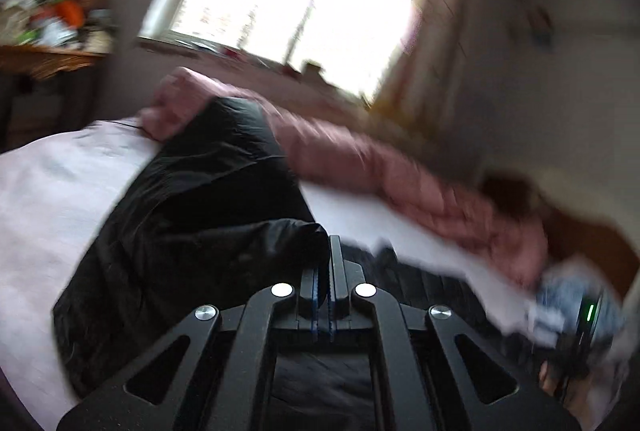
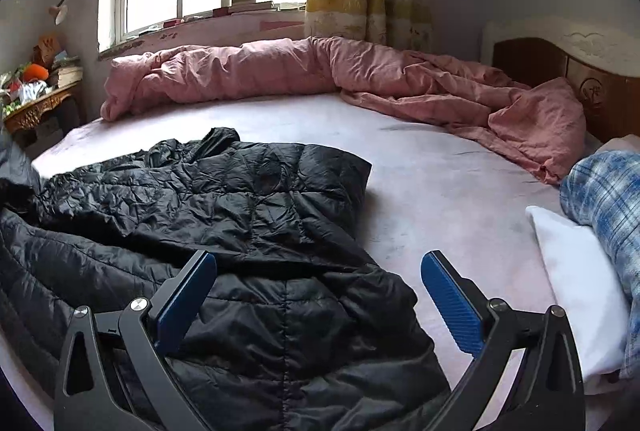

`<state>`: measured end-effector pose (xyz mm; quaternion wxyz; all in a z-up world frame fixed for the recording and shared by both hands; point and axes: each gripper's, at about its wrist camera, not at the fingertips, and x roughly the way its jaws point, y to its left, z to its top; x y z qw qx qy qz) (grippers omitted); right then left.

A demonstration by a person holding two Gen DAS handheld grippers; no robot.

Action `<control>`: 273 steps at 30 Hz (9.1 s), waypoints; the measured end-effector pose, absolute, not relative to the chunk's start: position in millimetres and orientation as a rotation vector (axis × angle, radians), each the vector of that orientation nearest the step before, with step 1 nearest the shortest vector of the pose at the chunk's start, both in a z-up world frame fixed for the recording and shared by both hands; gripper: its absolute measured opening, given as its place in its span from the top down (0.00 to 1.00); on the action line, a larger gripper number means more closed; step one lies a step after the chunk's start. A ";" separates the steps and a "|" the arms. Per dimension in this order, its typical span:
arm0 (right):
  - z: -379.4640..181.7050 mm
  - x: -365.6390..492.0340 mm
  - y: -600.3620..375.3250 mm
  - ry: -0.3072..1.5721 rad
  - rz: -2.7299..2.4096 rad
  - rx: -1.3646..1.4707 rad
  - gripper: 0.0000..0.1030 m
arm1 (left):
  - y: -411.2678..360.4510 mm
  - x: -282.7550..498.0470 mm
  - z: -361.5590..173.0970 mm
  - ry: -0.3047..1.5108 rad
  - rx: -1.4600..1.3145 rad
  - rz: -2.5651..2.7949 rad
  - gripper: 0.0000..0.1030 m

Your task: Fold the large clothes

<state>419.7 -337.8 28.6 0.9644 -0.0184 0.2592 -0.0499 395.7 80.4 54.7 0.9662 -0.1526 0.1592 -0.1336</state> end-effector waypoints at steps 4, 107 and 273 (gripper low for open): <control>30.4 418.6 -340.1 0.523 -0.095 -0.022 0.00 | 32.8 411.3 22.2 0.439 -0.206 -0.275 0.97; 37.6 332.4 -172.3 0.441 0.320 -0.233 0.00 | 42.8 306.6 98.1 0.220 -0.116 -0.241 0.50; 0.8 411.7 -398.3 0.687 -0.139 0.130 0.23 | 112.9 392.1 6.5 0.703 -0.105 0.091 0.95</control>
